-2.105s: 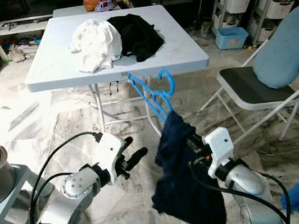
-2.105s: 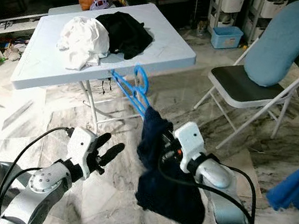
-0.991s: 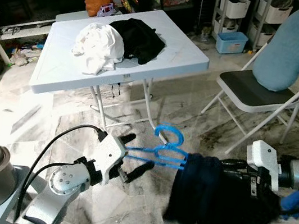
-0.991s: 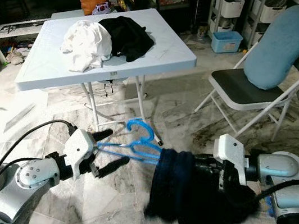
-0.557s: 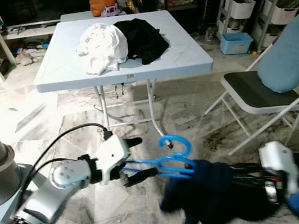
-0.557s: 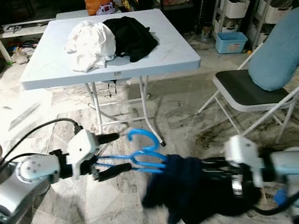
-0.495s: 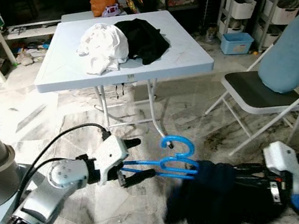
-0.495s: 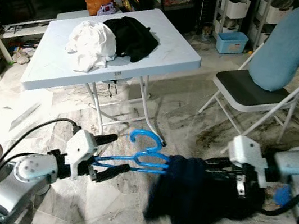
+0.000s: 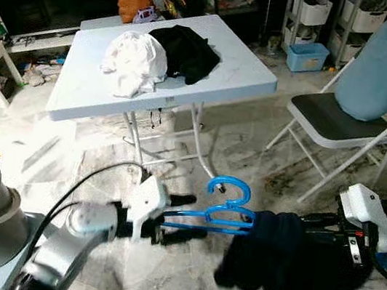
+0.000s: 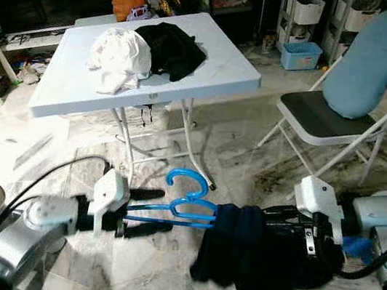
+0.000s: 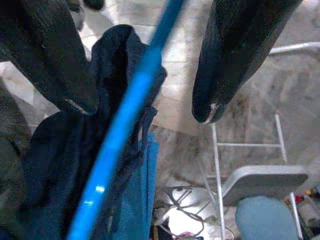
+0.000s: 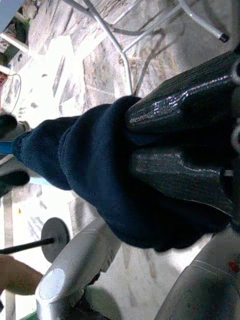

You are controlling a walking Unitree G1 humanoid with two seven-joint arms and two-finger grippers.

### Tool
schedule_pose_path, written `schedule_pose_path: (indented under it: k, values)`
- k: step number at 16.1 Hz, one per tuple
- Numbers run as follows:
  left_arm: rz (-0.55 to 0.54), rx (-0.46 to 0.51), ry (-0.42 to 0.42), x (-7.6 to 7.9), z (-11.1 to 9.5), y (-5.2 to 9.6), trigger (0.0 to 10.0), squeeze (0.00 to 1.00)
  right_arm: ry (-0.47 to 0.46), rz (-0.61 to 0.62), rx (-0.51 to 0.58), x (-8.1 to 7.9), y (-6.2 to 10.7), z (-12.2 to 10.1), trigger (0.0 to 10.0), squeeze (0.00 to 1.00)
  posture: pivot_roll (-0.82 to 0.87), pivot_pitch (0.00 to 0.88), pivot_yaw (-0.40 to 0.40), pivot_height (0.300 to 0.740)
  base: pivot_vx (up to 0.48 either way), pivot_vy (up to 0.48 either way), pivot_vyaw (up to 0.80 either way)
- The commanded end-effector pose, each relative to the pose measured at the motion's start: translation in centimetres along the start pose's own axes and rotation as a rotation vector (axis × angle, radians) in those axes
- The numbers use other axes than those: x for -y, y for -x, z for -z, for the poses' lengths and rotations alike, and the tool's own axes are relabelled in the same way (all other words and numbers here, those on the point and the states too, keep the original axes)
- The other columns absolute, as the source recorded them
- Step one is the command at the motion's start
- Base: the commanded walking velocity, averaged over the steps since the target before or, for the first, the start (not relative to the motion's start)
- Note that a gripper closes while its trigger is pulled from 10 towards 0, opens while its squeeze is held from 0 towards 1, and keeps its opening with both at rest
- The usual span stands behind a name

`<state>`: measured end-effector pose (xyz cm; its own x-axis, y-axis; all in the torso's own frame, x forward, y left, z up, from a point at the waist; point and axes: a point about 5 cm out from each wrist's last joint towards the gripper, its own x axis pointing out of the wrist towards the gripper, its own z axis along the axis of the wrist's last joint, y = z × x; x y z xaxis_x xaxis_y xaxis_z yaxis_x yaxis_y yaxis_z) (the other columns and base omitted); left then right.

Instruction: Hang hanger

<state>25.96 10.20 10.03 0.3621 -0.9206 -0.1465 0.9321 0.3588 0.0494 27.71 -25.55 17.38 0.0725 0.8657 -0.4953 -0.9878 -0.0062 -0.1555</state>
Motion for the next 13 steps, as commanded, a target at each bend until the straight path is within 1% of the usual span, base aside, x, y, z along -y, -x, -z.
schedule_pose_path:
  k: [1, 3, 7, 8, 10, 13]
  values:
    - [-0.003, -0.019, -0.007, -0.52, 0.16, 0.47, 0.0, 0.0, 0.056, -0.024, 0.019, 0.29, 0.19, -1.33, 10.0, 0.0, -0.12, 0.0, 0.162, 0.74, 0.0, 0.0, 0.0]
    - [-0.002, -0.031, -0.007, -1.02, 0.27, 0.87, 0.0, 0.0, 0.045, -0.025, 0.037, 0.05, 0.3, -1.36, 10.0, 0.0, -0.13, 0.0, 0.165, 0.74, 0.0, 0.0, 0.0]
    - [0.033, -0.061, 0.008, -1.01, 0.9, 1.29, 0.0, 0.0, 0.034, -0.04, 0.046, -0.43, 0.34, -1.3, 10.0, 0.0, -0.13, 0.0, 0.171, 0.74, 0.0, 0.0, 0.0]
    - [0.033, -0.061, 0.007, -1.23, 0.94, 1.37, 0.0, 0.0, 0.034, -0.045, 0.049, -0.54, 0.42, -1.36, 10.0, 0.0, -0.13, 0.0, 0.17, 0.74, 0.0, 0.0, 0.0]
    - [0.025, -0.042, 0.005, -1.48, 0.56, 1.23, 0.0, 0.0, 0.03, -0.05, 0.05, -0.65, 0.5, -1.39, 10.0, 0.0, -0.13, 0.0, 0.169, 0.74, 0.0, 0.0, 0.0]
    - [0.039, -0.016, -0.005, -1.27, -0.06, 0.68, 0.0, 0.0, 0.024, -0.059, 0.05, -0.58, 0.11, -1.26, 10.0, 0.0, -0.13, 0.0, 0.168, 0.74, 0.0, 0.0, 0.0]
